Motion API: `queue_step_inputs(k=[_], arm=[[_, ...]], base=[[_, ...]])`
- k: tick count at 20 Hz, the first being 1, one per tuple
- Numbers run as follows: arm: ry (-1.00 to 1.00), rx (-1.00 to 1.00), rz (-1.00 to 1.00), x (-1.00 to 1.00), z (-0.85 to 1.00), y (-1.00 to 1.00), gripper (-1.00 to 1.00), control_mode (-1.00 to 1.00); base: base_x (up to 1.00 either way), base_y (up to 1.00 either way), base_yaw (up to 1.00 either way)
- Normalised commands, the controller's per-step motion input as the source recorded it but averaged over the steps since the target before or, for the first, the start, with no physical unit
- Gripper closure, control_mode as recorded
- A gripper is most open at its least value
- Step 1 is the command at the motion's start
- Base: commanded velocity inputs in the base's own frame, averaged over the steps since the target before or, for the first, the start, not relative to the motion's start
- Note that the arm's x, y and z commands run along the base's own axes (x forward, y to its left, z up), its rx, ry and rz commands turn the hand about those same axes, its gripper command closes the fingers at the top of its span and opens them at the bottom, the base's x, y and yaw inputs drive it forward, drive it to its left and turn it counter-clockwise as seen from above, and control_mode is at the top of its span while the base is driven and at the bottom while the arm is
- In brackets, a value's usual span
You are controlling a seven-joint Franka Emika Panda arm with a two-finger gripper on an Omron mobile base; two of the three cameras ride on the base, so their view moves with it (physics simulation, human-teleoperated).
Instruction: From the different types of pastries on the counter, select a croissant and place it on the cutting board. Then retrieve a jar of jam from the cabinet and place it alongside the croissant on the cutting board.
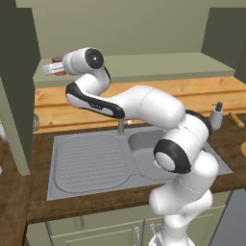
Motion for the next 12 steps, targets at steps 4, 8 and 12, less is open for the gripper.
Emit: queue_step_inputs(k=[4, 8, 12], arm=[[0.00, 0.00, 0.00, 0.02, -0.04, 0.07, -1.00, -1.00], [0.00, 0.00, 0.00, 0.00, 0.00, 0.03, -1.00, -1.00], [0.00, 0.00, 0.00, 0.04, 0.00, 0.00, -1.00, -1.00]], base=[[0.00, 0.00, 0.00], [0.00, 0.00, 0.00], [0.00, 0.00, 0.00]])
